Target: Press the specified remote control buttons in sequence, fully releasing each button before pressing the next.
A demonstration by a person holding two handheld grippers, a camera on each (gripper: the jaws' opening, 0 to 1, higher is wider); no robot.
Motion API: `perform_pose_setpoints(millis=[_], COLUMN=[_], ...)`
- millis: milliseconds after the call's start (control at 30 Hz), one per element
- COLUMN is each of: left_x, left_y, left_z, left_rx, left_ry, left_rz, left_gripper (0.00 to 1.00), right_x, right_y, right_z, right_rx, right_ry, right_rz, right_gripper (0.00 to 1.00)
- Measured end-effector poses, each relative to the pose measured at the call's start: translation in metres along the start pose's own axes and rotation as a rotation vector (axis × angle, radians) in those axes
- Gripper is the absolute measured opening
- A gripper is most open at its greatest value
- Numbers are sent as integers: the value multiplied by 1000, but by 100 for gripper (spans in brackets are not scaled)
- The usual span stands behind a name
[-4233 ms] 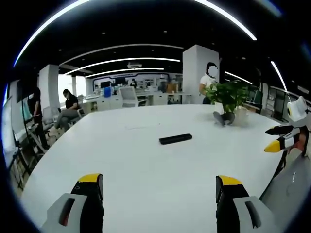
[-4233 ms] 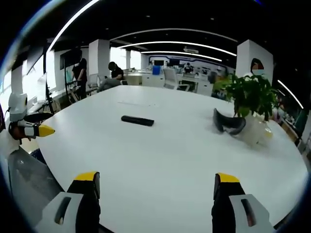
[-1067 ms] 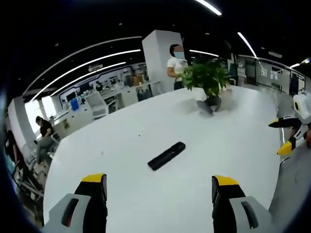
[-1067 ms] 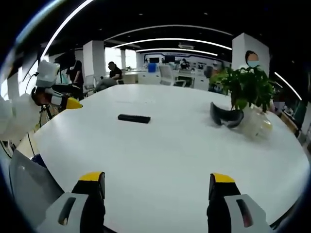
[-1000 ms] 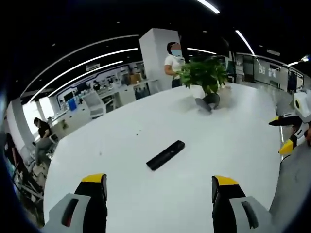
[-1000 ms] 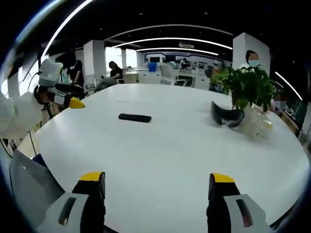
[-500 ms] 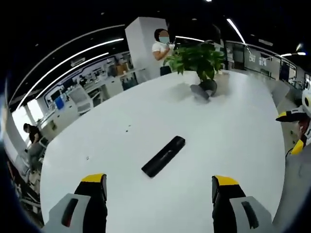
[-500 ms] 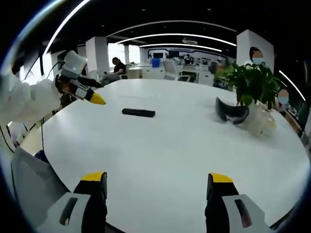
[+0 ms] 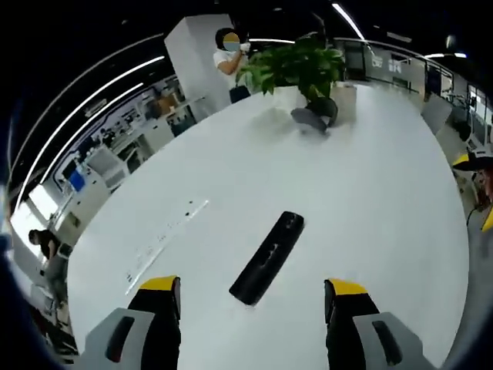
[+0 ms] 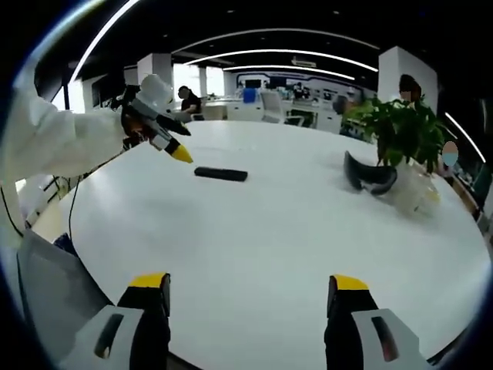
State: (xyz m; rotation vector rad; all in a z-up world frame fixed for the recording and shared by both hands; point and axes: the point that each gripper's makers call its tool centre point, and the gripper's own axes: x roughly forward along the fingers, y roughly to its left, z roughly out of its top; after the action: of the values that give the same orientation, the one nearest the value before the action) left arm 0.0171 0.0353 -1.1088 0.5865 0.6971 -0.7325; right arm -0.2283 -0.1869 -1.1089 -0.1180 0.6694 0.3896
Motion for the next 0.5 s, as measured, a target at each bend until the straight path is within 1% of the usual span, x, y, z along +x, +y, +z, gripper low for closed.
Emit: perform_pose_setpoints(millis=[100, 200, 300, 400, 500], left_x=[11, 21, 30, 39, 46], left_y=[0, -1, -1, 1, 2], left_z=[3, 5, 3, -1, -8], left_rx=[38, 66, 104, 108, 96], left_ry=[21, 47, 82, 119, 152], left_rz=[-16, -34, -54, -66, -88], left_gripper=[78, 78, 76, 74, 69], right_x=[-1, -1, -1, -1, -1], right_y=[-1, -3, -4, -4, -5], right_z=[2, 1, 1, 0, 0], right_rx=[18, 27, 30, 31, 35], right_ry=[-14, -9, -7, -3, -4], right_rz=[2, -3, -4, -6, -6], right_gripper=[84, 84, 84, 84, 84])
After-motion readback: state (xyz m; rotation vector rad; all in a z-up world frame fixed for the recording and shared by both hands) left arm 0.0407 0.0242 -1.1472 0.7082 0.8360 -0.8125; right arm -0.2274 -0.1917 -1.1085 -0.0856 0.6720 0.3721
